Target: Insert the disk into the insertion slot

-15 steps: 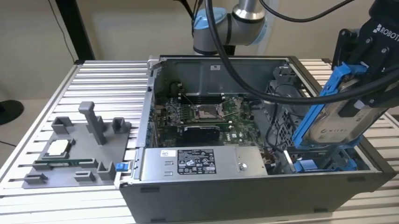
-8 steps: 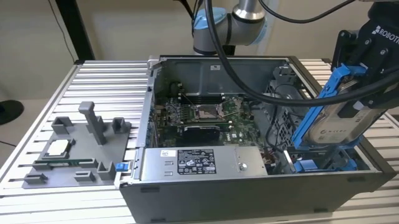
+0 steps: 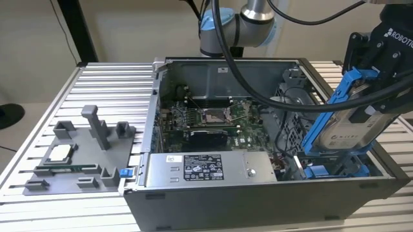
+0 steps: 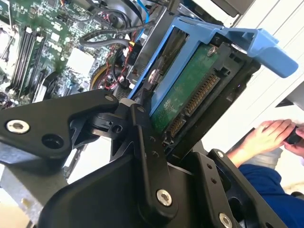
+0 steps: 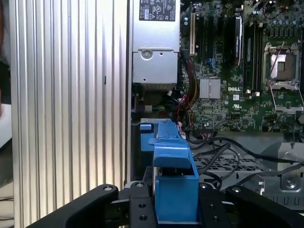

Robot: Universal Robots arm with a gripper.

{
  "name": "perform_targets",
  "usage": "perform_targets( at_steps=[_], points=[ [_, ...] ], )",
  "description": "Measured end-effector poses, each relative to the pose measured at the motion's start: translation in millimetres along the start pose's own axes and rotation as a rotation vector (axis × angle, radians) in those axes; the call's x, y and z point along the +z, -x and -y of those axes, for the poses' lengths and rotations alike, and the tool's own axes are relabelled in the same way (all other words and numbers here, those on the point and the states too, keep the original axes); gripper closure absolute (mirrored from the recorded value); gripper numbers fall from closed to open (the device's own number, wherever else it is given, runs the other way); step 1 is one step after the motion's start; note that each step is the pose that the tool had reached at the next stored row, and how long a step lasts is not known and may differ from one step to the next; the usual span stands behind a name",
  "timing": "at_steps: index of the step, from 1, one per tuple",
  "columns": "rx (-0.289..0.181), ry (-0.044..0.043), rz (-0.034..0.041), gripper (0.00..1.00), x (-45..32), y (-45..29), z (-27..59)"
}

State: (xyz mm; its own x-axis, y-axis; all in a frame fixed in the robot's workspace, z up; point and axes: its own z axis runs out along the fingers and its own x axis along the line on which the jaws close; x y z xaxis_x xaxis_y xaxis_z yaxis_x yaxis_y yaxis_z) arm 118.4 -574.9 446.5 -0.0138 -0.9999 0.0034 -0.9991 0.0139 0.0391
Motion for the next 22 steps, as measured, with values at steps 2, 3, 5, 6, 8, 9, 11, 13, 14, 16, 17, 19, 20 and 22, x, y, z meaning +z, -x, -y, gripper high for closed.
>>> perform_targets(
  at_steps=[2,3,5,6,8,9,11,13,14,16,17,19,20,22],
  points=[
    [0.000,0.0000,0.0000,1.00,0.6,0.0,0.0],
    [0.000,0.0000,0.0000,1.00,0.9,0.0,0.0],
    [0.000,0.0000,0.0001,1.00,1.8,0.0,0.1],
    [0.000,0.0000,0.0000,1.00,2.1,0.0,0.1],
    [0.000,0.0000,0.0000,1.00,3.1,0.0,0.1],
    [0.000,0.0000,-0.0001,1.00,3.6,0.0,0.1],
    [0.000,0.0000,0.0000,1.00,4.9,0.0,0.2],
    [0.000,0.0000,0.0000,1.00,6.4,0.0,0.4],
    [0.000,0.0000,0.0000,1.00,7.1,0.0,0.6],
    [0.000,0.0000,0.0002,1.00,8.7,0.0,1.4],
    [0.000,0.0000,0.0002,1.00,9.5,0.0,1.8],
    [0.000,0.0000,0.0004,1.00,11.5,0.0,2.8],
    [0.000,0.0000,0.0006,1.00,12.7,0.0,3.4],
    [0.000,0.0000,0.0007,1.00,15.1,0.1,4.4]
  ],
)
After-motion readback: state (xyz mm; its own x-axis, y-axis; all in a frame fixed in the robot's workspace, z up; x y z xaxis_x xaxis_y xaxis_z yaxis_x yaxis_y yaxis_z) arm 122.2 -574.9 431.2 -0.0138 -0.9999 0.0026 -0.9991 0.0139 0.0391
